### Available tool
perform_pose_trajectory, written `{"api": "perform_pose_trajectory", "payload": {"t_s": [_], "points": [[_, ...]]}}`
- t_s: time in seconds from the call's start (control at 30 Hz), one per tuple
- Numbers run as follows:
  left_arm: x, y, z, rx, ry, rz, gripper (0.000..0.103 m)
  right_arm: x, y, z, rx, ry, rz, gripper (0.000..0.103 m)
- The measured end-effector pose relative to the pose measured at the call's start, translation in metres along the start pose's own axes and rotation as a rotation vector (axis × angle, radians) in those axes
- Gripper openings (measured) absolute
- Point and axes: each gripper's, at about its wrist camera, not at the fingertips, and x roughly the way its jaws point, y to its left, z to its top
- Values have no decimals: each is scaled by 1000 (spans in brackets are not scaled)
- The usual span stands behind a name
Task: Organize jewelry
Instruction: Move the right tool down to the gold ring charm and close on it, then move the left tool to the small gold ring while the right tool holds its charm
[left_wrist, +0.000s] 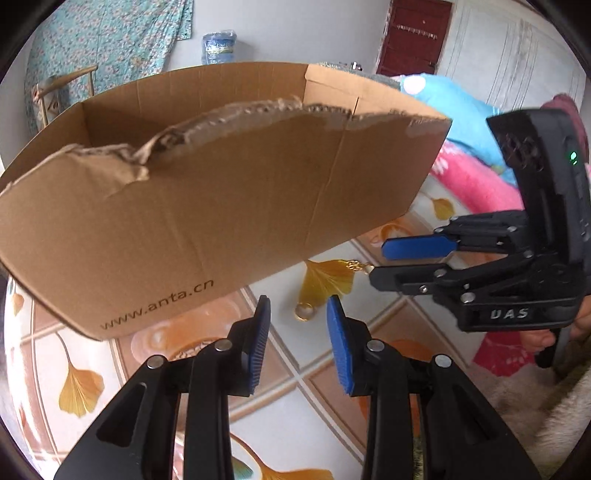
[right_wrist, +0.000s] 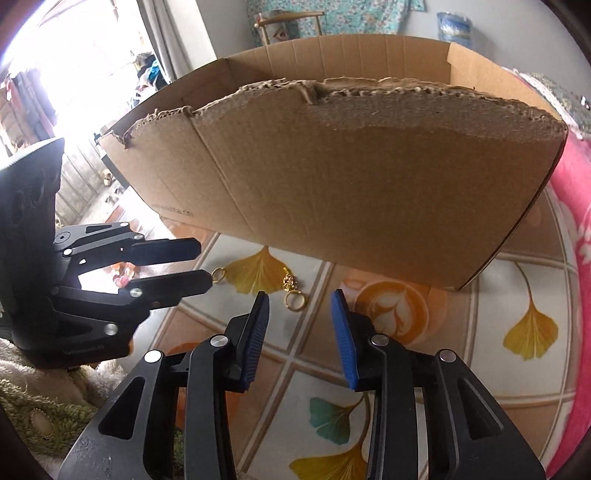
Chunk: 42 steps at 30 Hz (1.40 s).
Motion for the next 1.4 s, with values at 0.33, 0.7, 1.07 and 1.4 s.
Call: {"api": "perform_pose_trajectory", "payload": {"t_s": [0.33,0.7,1.07,1.4], "points": [[11,-7,2,49,3,37,29,5,16,-2,-94,-7,-41,18],[4,-12,-9,57,3,53,12,2,26,-13,-99,24,-73,8],[-13,-4,-12,34,-26,22,12,-1,18,-15,-49,18,-61,8],[4,0,-3,8,-8,-12,18,-15,11,-21,-57,1,-66,8]]}}
